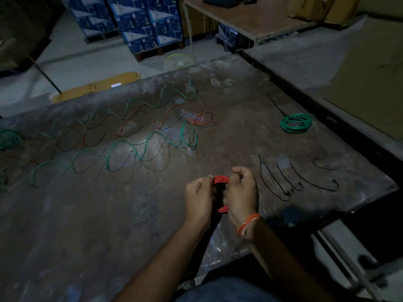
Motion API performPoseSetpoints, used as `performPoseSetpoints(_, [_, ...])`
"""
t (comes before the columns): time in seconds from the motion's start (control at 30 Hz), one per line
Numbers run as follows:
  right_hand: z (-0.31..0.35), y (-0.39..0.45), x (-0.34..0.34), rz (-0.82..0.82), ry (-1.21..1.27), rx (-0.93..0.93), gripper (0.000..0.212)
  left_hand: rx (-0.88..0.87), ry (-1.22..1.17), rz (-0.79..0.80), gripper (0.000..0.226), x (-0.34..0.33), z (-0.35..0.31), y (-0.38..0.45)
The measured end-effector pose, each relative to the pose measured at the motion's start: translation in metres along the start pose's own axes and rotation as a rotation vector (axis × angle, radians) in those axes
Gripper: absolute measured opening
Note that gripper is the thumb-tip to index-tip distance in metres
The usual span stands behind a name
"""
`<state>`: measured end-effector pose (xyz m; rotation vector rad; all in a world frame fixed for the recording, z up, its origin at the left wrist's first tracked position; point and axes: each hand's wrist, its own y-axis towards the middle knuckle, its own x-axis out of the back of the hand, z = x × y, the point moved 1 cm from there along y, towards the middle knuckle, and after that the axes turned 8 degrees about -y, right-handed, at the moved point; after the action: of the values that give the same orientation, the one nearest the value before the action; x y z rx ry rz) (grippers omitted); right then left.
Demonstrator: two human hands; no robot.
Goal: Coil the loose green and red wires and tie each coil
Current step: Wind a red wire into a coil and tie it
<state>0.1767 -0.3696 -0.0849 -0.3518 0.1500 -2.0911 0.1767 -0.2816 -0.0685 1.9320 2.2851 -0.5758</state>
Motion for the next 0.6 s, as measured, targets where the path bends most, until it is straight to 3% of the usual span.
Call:
performPoseSetpoints(0.07, [-0.003, 0.003, 0.006, 0.049, -0.112, 0.067, 0.012, -0.002, -0.025, -0.003, 0.03, 0.0, 0.005, 0.004])
performPoseSetpoints(0.17, [-0.003, 0.009, 0.02, 0.106, -0.448, 0.271, 0.024, 0.001, -0.046, -0.004, 0.024, -0.002, 0.011, 0.011])
performPoseSetpoints(0.3, [-0.001, 0.018, 0.043, -0.065, -0.667, 0.517, 0.01, -0.033, 0.04, -0.032, 0.027, -0.003, 0.018, 0.026])
performPoseSetpoints(0.4, [-0.001, 0.027, 0.061, -0.176, -0.82, 0.464, 0.006, -0.066, 0.105, -0.033, 0.021, -0.005, 0.022, 0.032])
performPoseSetpoints(0.6, [-0.006, 0.035, 0.084, -0.248, -1.043, 0.429, 0.024, -0.214, 0.219, -0.01, 0.017, -0.002, 0.028, 0.035])
